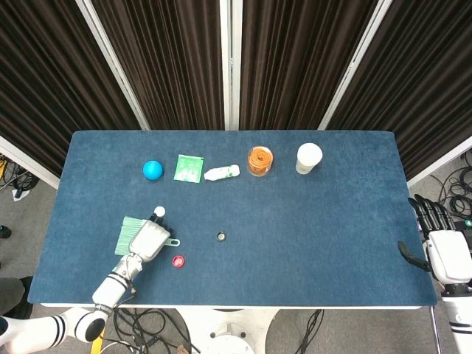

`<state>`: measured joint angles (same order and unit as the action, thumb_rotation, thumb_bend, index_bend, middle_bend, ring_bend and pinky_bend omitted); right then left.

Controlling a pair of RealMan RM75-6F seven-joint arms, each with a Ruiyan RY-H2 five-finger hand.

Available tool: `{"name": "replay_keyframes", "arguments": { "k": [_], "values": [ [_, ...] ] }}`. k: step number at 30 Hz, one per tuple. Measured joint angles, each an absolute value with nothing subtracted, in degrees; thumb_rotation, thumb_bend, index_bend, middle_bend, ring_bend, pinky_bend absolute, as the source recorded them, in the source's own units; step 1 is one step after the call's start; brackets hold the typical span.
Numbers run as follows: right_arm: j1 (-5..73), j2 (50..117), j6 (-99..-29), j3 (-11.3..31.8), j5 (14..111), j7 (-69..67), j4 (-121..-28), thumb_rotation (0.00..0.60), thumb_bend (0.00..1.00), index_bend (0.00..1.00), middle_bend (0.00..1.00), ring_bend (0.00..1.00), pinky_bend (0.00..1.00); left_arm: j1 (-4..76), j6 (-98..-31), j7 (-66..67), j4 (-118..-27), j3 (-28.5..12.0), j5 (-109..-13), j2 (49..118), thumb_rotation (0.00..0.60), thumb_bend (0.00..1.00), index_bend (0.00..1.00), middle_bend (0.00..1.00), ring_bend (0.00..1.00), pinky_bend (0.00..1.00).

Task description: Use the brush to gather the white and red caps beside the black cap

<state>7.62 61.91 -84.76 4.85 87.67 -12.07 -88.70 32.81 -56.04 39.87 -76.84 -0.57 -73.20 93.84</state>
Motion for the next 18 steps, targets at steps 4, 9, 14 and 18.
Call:
{"name": "replay_keyframes", "arguments": {
  "k": [4, 9, 14, 18],
  "values": [
    [7.5, 61.9, -85.0, 4.8, 87.8, -12.1, -88.8, 0.600, 0.23, 0.00, 0.04, 0.00, 0.00, 32.8, -56.1, 36.3, -76.5, -0.4, -74.2, 93.4, 0.600, 0.28, 0.50, 0.55, 0.33, 0.31],
    [7.2, 61.8, -85.5, 4.7, 88.0, -12.1, -89.0, 0.600, 0.23, 0.00, 0.04, 0.00, 0.00, 32.6, -57.0, 28.6, -75.5, -0.2, -77.0, 92.7, 0.600, 0.31, 0.50, 0.56, 0.35, 0.38],
    [7.0, 61.6, -85.6, 4.6, 88.0, -11.8, -89.5, 0.600, 0.23, 0.00, 0.04, 0.00, 0.00, 32.3, -59.1, 19.3, -73.7, 0.0, -80.8, 91.7, 0.600, 0.35, 0.51, 0.56, 0.38, 0.44],
    [6.8, 61.3, -85.9, 4.6, 88.1, -11.3, -90.0, 0.600, 0.22, 0.00, 0.04, 0.00, 0.00, 32.0, -61.4, 9.6, -72.0, 0.2, -83.9, 90.7, 0.600, 0.37, 0.51, 0.57, 0.40, 0.46]
  ]
}}
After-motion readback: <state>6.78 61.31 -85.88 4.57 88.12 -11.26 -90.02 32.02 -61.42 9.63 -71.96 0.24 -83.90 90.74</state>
